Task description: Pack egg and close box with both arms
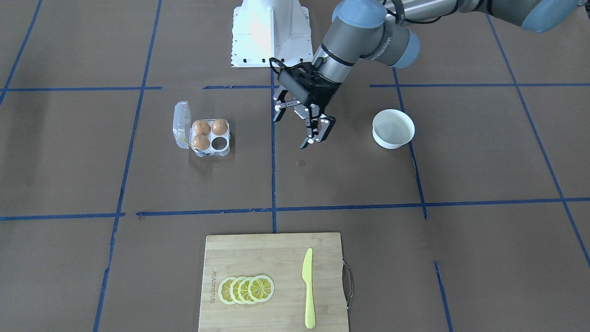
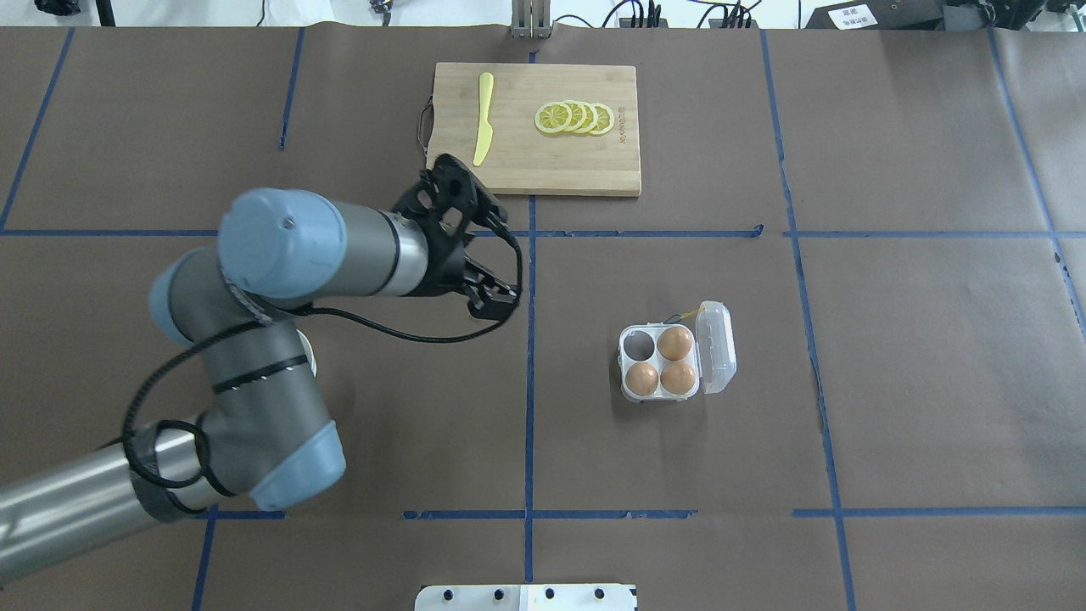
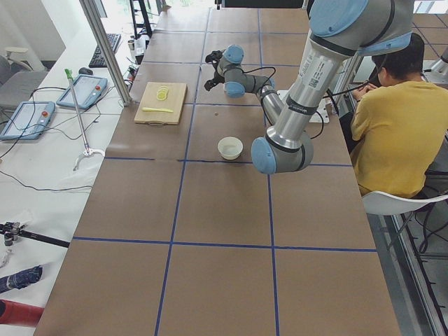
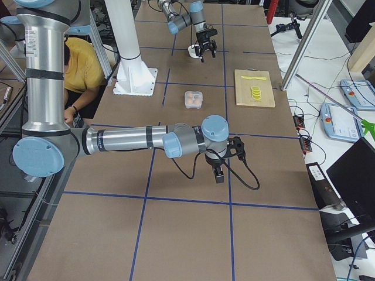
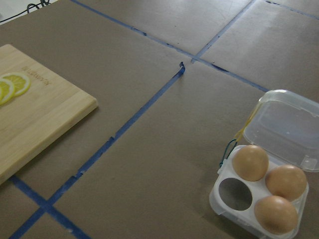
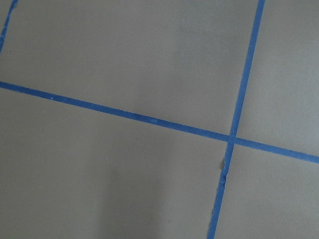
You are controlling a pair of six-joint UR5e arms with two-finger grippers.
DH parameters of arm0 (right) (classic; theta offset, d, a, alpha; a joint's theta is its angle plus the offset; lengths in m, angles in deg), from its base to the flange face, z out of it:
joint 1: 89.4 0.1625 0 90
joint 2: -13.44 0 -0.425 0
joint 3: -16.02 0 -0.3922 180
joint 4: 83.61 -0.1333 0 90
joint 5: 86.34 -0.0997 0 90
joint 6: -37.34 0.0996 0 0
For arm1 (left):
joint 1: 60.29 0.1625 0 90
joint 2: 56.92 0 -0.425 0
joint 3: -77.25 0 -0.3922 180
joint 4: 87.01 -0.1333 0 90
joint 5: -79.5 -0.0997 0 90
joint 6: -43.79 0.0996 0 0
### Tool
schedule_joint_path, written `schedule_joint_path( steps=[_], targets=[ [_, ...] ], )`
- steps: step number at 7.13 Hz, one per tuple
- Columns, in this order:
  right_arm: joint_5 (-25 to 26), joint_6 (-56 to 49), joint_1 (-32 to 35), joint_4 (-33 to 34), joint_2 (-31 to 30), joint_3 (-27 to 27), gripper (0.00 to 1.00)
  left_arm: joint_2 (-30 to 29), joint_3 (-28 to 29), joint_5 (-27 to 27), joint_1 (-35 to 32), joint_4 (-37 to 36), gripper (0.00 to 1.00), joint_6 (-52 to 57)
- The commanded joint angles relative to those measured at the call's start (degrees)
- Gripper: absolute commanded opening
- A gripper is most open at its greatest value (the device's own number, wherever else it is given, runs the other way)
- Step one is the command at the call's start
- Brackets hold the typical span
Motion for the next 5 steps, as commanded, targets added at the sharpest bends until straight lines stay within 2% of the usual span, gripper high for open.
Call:
schedule_joint_path(
  steps=[1, 2, 3, 5],
  targets=[
    [0.0, 0.0, 0.0, 0.0, -0.2, 0.0, 1.0, 5.7, -7.4, 7.2, -13.1, -14.0, 1.0, 0.9],
    [0.2, 0.0, 0.0, 0.0, -0.2, -0.3, 1.0, 6.2, -7.8, 9.5, -19.9, -20.0, 1.0, 3.5],
    [0.3, 0.0, 0.0, 0.0, -0.3, -0.3, 1.0, 8.7, -7.9, 9.7, -24.2, -23.5, 1.0, 14.3],
    [0.3, 2.6, 0.0, 0.0, -0.2, -0.3, 1.0, 11.5, -1.2, 18.5, -38.9, -27.1, 1.0, 32.1]
  ],
)
